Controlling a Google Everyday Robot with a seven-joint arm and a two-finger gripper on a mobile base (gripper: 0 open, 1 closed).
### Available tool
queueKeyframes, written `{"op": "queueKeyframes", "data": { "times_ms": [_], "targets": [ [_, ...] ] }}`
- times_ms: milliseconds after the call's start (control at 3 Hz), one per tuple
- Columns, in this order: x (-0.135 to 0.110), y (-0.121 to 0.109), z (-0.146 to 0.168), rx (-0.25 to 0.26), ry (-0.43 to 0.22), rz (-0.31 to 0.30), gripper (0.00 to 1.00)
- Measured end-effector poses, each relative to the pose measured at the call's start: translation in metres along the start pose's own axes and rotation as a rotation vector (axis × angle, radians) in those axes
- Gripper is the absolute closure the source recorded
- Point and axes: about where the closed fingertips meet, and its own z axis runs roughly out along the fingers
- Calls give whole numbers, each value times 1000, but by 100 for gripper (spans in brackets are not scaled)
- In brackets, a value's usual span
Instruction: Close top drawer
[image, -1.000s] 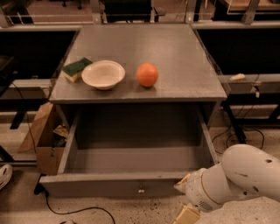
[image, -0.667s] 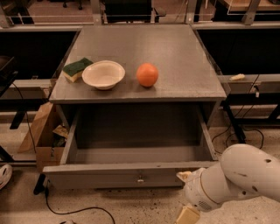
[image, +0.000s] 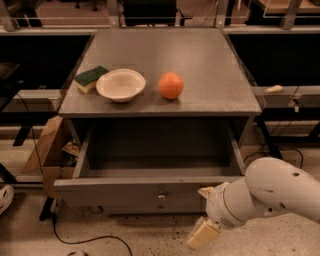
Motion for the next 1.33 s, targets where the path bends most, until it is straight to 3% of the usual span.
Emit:
{"op": "queueKeyframes", "data": {
  "times_ms": [333,667,1000,1333],
  "targets": [
    [-18,-32,15,25,2,12,42],
    [-24,-48,21,43,5,23,66],
    [-32,-71,27,68,13,39,56],
    [-32,-71,27,68,13,39,33]
  ]
}}
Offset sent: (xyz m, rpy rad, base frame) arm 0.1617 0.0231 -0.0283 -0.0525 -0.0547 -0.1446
